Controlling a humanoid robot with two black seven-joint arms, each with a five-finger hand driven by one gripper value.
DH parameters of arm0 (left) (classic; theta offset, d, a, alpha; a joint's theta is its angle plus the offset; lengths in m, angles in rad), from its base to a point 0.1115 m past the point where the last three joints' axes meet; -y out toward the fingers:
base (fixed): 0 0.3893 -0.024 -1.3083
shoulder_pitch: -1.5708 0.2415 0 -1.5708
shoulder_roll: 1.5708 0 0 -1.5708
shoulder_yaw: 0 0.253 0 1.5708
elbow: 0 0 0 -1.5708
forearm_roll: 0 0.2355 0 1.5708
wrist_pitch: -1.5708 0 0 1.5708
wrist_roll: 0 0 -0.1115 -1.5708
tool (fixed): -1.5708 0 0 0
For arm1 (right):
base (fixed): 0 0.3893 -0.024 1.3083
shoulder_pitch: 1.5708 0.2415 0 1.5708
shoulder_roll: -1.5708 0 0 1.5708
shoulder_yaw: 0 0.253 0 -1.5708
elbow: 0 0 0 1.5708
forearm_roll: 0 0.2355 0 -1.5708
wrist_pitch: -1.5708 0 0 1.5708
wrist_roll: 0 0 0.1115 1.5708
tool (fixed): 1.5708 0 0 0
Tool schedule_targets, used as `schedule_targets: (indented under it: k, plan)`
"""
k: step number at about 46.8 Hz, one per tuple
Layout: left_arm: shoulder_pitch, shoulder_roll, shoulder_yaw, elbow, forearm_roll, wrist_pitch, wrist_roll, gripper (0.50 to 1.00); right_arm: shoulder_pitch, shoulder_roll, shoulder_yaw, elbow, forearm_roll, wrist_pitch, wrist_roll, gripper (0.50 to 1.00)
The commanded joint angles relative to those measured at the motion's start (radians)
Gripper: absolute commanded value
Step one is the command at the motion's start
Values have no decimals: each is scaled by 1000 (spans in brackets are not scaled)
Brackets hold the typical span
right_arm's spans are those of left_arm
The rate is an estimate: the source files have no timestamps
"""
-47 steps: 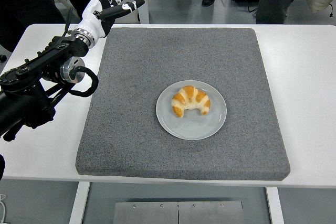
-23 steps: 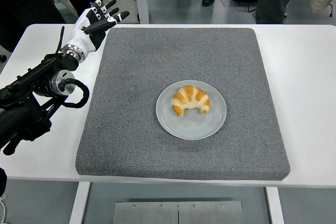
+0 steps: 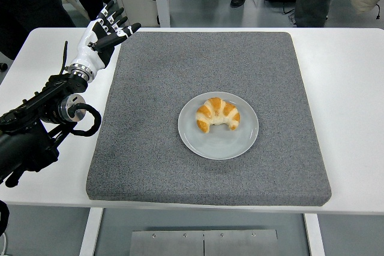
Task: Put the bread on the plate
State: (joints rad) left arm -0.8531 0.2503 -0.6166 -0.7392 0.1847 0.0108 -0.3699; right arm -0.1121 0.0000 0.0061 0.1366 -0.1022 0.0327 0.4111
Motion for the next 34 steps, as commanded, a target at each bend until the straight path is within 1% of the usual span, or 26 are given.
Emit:
schedule_targets:
  k: [1, 34]
  plan:
    - [0, 0, 0, 0, -1, 0, 3, 966, -1, 0, 0, 0, -1, 0, 0, 1000]
    - [2, 1, -2, 0, -1, 0, -7, 966, -1, 0, 0, 3, -1, 0, 0, 1000]
